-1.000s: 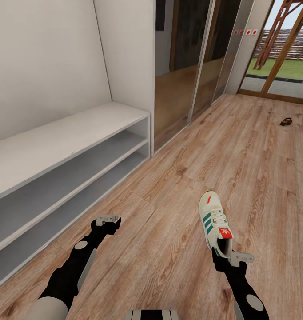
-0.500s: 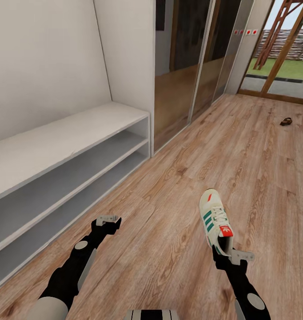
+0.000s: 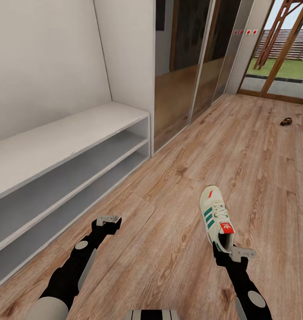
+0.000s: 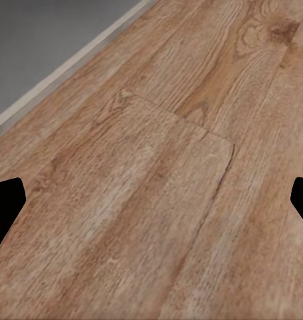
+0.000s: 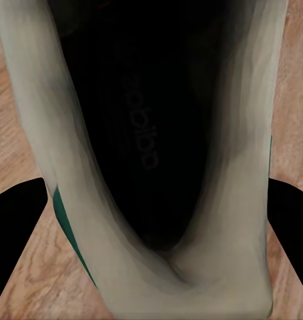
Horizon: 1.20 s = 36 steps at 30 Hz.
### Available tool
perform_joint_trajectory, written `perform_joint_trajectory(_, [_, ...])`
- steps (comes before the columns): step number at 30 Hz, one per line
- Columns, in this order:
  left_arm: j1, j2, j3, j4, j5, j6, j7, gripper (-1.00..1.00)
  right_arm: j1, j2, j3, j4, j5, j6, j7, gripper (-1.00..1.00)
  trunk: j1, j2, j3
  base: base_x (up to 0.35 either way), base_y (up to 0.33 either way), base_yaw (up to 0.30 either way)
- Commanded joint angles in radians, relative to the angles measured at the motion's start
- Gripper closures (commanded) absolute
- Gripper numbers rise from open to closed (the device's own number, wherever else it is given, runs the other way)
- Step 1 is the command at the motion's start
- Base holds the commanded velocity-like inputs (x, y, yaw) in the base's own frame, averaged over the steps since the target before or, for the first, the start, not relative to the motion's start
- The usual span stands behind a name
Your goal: Pick up the two gym shoes and the two sandals from the corridor floor and place them onto the hallstand (shoe rack) in the corridor, making sure they are on the rack and not on the floor. Arrange them so the two gym shoes are next to each other and the two sandals are next to each other.
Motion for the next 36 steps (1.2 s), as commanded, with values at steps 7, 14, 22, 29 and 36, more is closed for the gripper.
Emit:
perform_joint_trajectory(7, [0.011, -0.005, 0.002, -0.013, 0.002, -0.004, -0.007, -1.00, 0.011, 0.001, 0.002, 0.001, -0.001, 0.008, -0.003, 1.00, 0.000, 0.000, -0.001, 0.000, 0.000, 0.000])
perform_joint_trajectory(14, [0.039, -0.003, 0.002, -0.016, 0.001, -0.004, -0.007, -1.00, 0.020, 0.001, 0.002, 0.001, -0.001, 0.014, -0.003, 1.00, 0.000, 0.000, -0.001, 0.000, 0.107, 0.000])
perform_joint_trajectory(22, [0.042, -0.003, 0.003, -0.016, 0.001, -0.002, -0.007, -1.00, 0.020, 0.001, 0.002, 0.001, -0.001, 0.018, -0.003, 1.00, 0.000, 0.000, -0.001, 0.000, 0.287, 0.000])
perform_joint_trajectory(29, [0.043, -0.003, 0.003, -0.016, 0.001, -0.002, -0.007, -1.00, 0.020, 0.001, 0.003, 0.001, -0.001, 0.018, -0.003, 1.00, 0.000, 0.000, -0.001, 0.000, 0.306, 0.000])
perform_joint_trajectory(36, [0.043, -0.003, 0.003, -0.016, 0.001, -0.002, -0.007, -1.00, 0.020, 0.001, 0.003, 0.001, 0.000, 0.018, -0.003, 1.00, 0.000, 0.000, -0.001, -0.009, 0.309, 0.000])
